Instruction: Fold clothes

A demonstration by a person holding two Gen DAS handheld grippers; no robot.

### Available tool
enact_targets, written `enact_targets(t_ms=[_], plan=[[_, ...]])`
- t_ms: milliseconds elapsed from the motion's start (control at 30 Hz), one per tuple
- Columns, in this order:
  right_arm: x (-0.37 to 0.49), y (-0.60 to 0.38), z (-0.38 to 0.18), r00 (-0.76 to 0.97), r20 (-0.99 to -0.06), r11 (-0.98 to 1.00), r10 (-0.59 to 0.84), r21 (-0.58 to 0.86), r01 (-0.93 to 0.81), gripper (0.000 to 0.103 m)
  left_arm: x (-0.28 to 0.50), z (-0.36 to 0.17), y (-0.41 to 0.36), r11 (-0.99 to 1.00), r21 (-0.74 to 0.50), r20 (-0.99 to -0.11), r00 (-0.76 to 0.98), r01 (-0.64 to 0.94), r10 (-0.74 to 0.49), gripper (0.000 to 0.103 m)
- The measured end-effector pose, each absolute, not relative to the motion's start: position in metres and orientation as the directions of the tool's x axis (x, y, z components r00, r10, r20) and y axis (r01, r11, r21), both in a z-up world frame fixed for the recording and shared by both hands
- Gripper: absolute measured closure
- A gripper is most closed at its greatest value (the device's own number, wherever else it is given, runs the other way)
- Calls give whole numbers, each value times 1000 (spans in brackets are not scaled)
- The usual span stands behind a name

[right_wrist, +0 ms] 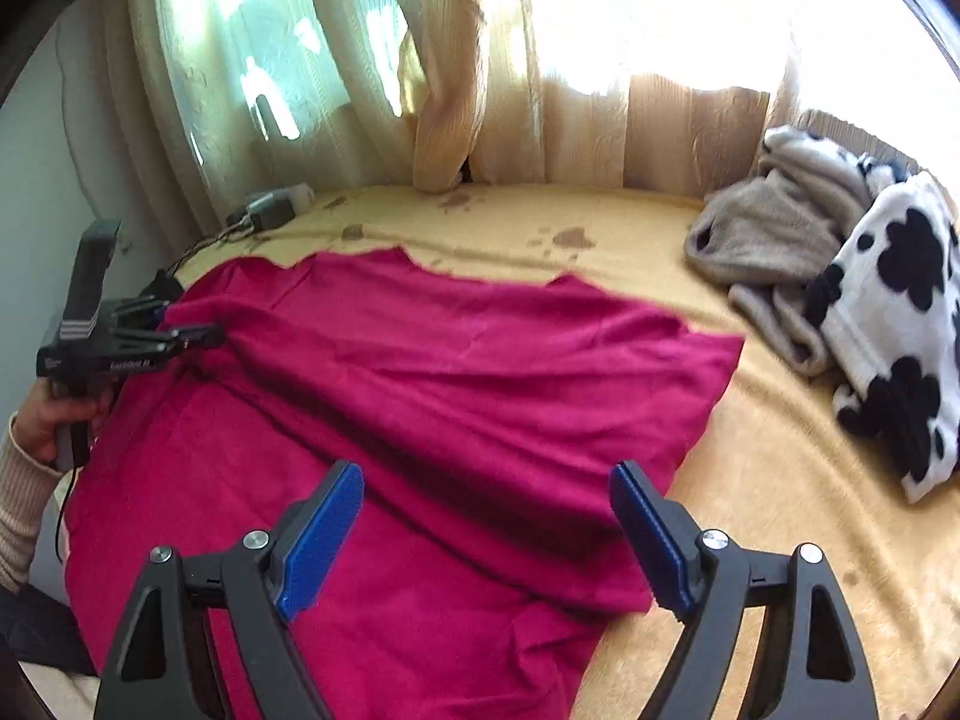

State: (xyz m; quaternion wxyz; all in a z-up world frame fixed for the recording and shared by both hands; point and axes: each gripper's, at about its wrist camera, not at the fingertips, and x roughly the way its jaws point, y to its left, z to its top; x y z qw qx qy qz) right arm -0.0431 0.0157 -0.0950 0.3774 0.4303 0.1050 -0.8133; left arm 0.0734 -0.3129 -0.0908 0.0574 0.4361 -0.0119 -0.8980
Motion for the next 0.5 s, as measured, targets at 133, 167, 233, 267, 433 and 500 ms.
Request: enact_targets(t_ms=[133, 167, 233, 267, 433, 500], plan=[[-60, 4, -90, -371, -780, -707, -503, 124, 697, 16, 70, -95, -312, -994, 63, -788, -606, 88, -104, 36], [-64, 1, -89, -378, -781, -710, -498, 117, 695, 16, 69, -96, -311, -994, 62, -790, -604, 86, -102, 36], [-70, -4, -91, -391, -784, -715, -482, 94, 693, 16, 68, -98, -310, -995, 61, -793, -601, 82, -99, 35], [-72, -6, -93, -398, -786, -717, -473, 81, 692, 16, 67, -99, -310, -995, 59, -794, -600, 81, -96, 34], [-83, -15, -104, -433, -794, -726, -426, 15, 687, 16, 62, -103, -315, -994, 58, -802, -589, 91, -101, 31], [-88, -19, -108, -447, -796, -729, -407, -12, 685, 15, 63, -102, -319, -994, 53, -803, -588, 99, -101, 31]])
